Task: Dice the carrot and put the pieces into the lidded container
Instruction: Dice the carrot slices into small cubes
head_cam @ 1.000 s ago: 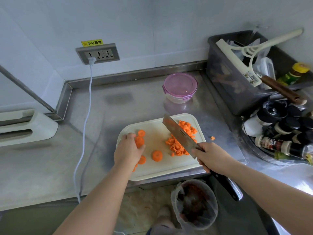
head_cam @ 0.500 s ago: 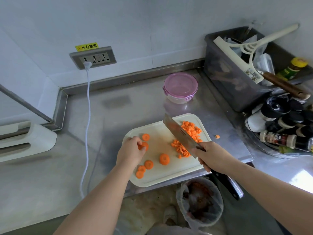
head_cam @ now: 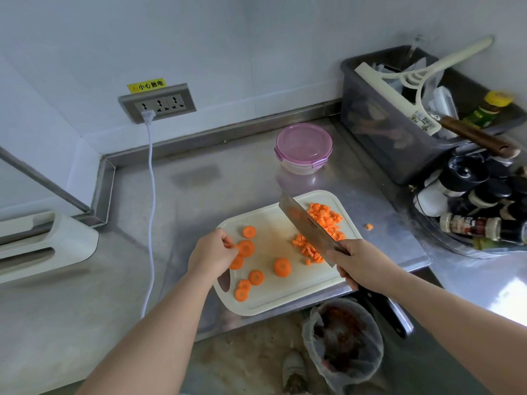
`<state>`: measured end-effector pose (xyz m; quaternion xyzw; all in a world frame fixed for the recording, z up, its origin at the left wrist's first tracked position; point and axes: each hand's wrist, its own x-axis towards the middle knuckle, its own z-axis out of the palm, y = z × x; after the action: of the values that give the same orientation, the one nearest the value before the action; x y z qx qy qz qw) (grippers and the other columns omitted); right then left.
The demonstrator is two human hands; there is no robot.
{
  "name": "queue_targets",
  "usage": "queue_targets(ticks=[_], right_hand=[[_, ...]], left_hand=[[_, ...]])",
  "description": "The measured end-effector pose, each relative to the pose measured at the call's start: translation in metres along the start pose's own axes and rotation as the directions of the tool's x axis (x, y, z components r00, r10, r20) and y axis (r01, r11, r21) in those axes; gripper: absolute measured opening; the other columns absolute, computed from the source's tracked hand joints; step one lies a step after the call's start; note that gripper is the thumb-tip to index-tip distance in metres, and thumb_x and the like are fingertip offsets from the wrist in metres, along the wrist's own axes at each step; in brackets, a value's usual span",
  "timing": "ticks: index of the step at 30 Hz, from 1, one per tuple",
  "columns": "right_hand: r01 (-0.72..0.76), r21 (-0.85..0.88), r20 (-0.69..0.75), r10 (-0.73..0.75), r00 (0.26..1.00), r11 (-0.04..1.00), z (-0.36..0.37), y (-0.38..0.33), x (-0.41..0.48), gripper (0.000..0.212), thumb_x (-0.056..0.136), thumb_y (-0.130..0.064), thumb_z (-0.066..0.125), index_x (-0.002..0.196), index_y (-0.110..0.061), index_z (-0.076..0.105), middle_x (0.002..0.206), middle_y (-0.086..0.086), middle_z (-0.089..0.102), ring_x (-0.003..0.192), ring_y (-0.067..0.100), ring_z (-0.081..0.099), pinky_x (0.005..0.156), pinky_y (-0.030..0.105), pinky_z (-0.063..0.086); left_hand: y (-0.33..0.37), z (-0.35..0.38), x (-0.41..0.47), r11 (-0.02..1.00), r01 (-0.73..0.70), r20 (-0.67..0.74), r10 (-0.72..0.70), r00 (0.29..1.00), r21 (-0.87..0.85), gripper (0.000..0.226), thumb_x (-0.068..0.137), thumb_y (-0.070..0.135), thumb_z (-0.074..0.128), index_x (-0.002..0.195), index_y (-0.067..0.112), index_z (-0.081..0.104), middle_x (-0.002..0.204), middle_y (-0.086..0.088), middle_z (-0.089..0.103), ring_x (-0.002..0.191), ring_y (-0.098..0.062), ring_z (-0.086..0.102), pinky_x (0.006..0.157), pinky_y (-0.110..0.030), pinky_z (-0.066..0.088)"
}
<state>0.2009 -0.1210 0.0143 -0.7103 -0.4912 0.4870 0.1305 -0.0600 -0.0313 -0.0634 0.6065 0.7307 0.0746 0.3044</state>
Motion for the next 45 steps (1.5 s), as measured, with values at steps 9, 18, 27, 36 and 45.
queue_targets(ticks=[9,18,27,36,45], right_hand=[[0.014,-0.028,0.005,-0.014,1.000,0.999,-0.005,0.001,-0.004,0.028,0.096,-0.030,0.048,0.077,-0.010,0.052,0.058,-0.003,0.054,0.040,0.011,0.047,0.051,0.024,0.043],[0.017,-0.051,-0.007,-0.017,1.000,0.999,-0.010,0.007,-0.004,0.030,0.096,-0.030,0.048,0.073,-0.011,0.050,0.052,-0.006,0.052,0.038,0.010,0.048,0.052,0.024,0.044],[0.023,-0.027,0.000,-0.023,1.000,0.999,-0.008,0.022,-0.007,0.028,0.095,-0.025,0.048,0.072,-0.010,0.048,0.053,-0.005,0.053,0.037,0.011,0.047,0.042,0.018,0.038],[0.022,-0.110,0.018,-0.021,1.000,0.994,0.022,0.028,-0.005,0.028,0.097,-0.022,0.044,0.071,-0.010,0.043,0.058,0.006,0.051,0.040,0.018,0.049,0.049,0.025,0.043],[0.028,-0.157,-0.039,-0.034,0.999,0.987,0.042,0.036,-0.002,0.030,0.098,-0.023,0.043,0.080,-0.002,0.051,0.073,0.016,0.058,0.062,0.029,0.055,0.061,0.039,0.047]], left_hand=[[0.020,0.010,-0.008,0.924,-0.131,0.004,0.139,0.990,0.360,0.034,0.084,0.041,0.063,0.115,0.028,0.058,0.122,0.003,0.048,0.117,-0.022,0.044,0.095,-0.034,0.042],[0.047,0.015,-0.031,0.909,-0.390,-0.079,0.404,0.912,0.147,0.005,0.087,0.021,0.063,0.090,0.018,0.060,0.097,0.006,0.059,0.087,-0.018,0.061,0.073,-0.032,0.047],[0.048,0.045,-0.062,0.803,-0.489,0.158,0.464,0.871,0.340,0.021,0.089,0.039,0.058,0.104,0.024,0.057,0.113,0.008,0.047,0.094,-0.015,0.057,0.070,-0.026,0.046],[0.055,0.058,-0.057,0.908,-0.330,0.189,0.288,0.939,0.256,0.040,0.085,0.034,0.065,0.121,0.022,0.053,0.122,0.002,0.042,0.103,-0.023,0.056,0.081,-0.043,0.052],[0.060,0.055,-0.059,0.954,-0.237,0.158,0.210,0.965,0.182,0.054,0.080,0.036,0.070,0.129,0.023,0.050,0.129,0.001,0.045,0.109,-0.024,0.055,0.085,-0.040,0.050]])
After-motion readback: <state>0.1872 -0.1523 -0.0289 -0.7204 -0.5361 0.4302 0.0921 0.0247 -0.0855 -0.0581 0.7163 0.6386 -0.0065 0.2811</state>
